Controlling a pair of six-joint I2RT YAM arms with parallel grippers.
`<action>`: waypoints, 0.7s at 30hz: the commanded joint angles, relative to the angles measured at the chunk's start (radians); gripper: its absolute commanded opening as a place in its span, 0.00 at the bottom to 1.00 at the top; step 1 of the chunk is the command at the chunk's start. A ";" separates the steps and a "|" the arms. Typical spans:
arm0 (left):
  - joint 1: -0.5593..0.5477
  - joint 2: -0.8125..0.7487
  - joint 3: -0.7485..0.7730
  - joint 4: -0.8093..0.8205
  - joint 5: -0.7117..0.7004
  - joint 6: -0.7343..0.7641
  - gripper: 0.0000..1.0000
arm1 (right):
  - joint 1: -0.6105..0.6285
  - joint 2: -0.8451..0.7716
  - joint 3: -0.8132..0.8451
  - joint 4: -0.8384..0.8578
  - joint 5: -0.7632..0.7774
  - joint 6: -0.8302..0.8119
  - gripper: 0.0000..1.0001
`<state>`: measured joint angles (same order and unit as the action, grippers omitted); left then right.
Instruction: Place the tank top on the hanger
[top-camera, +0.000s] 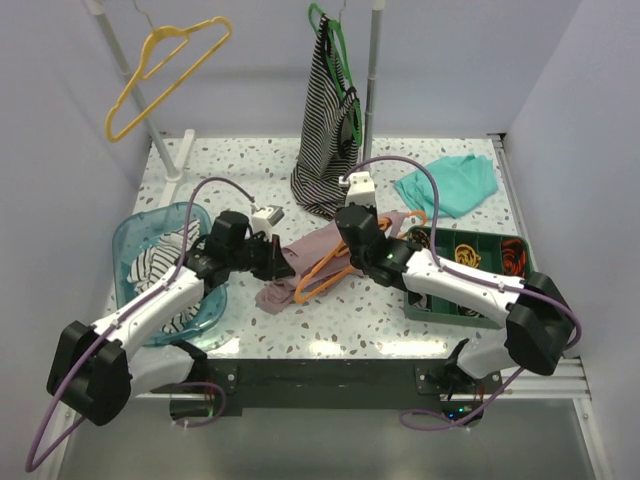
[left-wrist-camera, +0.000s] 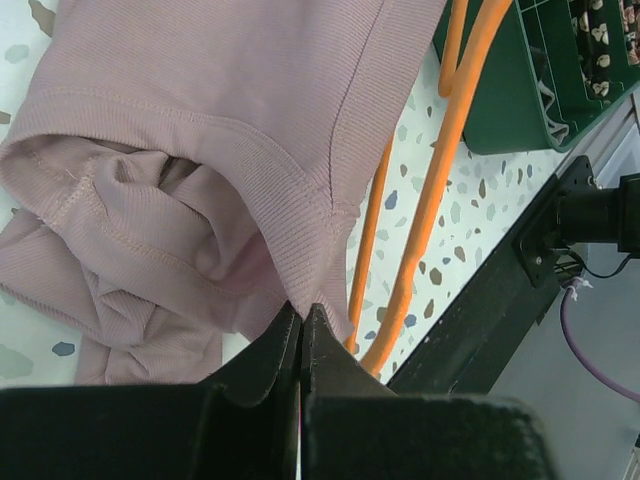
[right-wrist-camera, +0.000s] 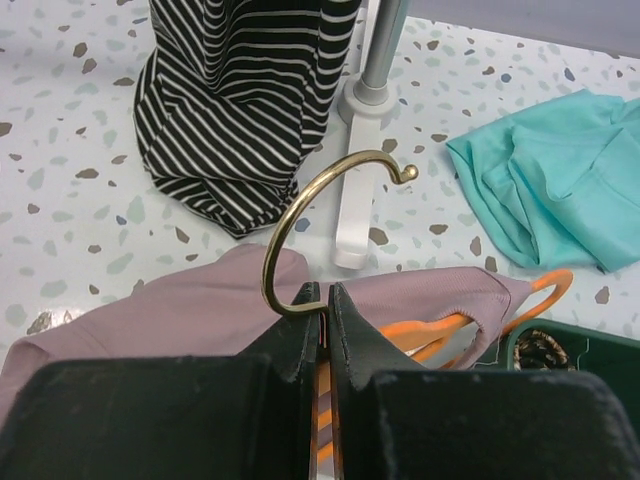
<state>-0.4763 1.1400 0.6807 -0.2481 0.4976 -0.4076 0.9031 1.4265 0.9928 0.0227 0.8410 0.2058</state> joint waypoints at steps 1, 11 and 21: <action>0.019 -0.036 -0.013 -0.022 0.045 0.015 0.00 | -0.013 0.005 0.064 0.083 0.125 0.014 0.00; 0.025 -0.051 -0.056 -0.037 -0.013 -0.039 0.00 | -0.073 0.008 0.095 0.080 0.133 0.027 0.00; 0.025 -0.077 -0.064 -0.051 -0.030 -0.065 0.00 | -0.110 0.009 0.087 0.094 0.122 0.033 0.00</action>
<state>-0.4583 1.0943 0.6231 -0.2745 0.4797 -0.4538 0.8154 1.4403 1.0451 0.0456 0.8845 0.2287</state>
